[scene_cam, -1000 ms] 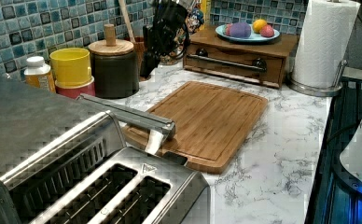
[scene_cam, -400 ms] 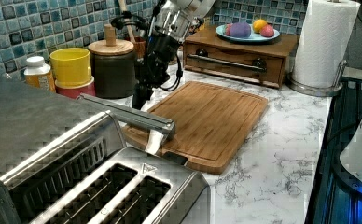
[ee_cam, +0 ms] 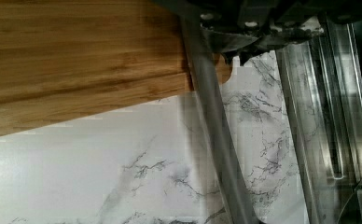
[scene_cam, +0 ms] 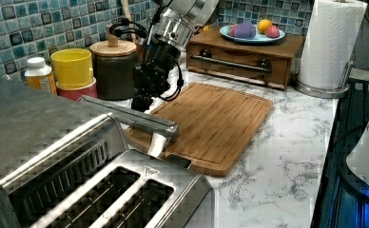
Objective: Close the oven.
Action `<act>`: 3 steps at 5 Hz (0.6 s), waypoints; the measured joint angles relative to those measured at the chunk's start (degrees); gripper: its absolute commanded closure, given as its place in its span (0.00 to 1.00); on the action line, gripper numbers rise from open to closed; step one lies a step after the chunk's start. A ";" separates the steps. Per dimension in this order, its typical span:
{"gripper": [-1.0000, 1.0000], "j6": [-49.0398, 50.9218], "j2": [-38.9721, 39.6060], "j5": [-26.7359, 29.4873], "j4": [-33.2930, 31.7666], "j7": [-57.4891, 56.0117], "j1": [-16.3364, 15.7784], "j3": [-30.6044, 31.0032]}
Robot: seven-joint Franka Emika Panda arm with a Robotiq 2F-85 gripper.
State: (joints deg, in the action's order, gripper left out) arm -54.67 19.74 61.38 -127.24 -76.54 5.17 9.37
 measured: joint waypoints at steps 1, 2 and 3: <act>1.00 4.31 0.55 -0.73 1.23 0.00 0.81 -0.72; 1.00 9.23 1.92 -0.78 2.80 0.00 1.94 -1.73; 1.00 10.49 2.91 -0.78 3.36 -1.73 3.47 -0.75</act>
State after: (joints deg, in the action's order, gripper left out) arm -44.17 22.65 60.60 -123.88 -78.28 8.64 8.62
